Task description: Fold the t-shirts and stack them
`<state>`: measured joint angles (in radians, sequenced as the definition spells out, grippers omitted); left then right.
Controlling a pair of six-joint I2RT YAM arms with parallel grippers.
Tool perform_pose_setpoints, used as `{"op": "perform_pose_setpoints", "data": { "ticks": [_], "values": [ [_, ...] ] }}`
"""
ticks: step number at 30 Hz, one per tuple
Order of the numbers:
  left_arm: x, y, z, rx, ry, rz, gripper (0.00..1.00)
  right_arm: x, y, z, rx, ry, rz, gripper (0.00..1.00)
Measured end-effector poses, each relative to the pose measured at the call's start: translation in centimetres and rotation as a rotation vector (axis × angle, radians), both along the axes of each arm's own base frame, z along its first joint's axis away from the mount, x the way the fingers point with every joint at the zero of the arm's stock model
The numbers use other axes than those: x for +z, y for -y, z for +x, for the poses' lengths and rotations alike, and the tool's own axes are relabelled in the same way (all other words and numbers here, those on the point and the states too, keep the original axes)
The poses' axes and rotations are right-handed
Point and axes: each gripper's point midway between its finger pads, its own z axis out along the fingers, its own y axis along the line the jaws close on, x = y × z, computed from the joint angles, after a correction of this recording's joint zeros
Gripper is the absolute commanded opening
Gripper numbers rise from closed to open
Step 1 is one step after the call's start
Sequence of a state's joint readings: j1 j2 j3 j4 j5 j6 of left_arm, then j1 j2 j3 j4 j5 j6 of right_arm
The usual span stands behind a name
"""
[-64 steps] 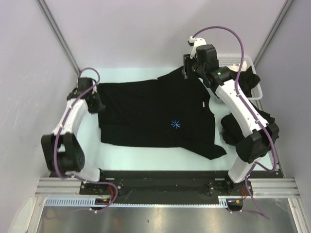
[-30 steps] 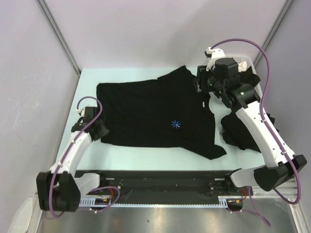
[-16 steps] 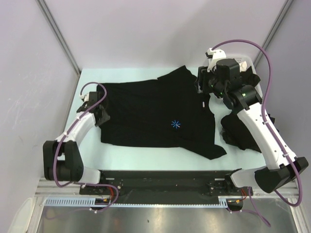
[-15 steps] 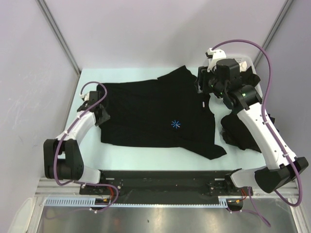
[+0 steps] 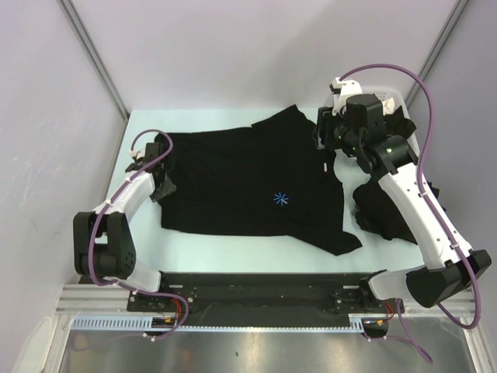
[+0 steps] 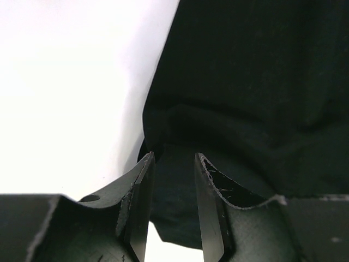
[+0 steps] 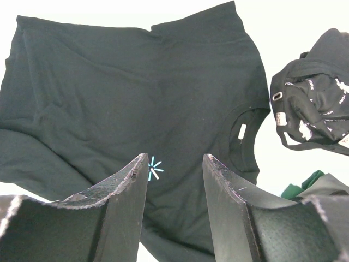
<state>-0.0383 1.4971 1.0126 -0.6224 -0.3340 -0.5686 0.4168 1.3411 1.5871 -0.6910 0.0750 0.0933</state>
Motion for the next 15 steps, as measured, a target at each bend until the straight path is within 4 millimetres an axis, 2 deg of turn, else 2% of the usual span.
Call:
{"op": "perform_pose_setpoints", "data": {
  "ticks": [15],
  "values": [
    [-1.5, 0.5, -1.3, -0.002, -0.086, -0.027, 0.38, -0.4, 0.0, 0.3, 0.006, -0.013, 0.007, 0.5]
  ]
}}
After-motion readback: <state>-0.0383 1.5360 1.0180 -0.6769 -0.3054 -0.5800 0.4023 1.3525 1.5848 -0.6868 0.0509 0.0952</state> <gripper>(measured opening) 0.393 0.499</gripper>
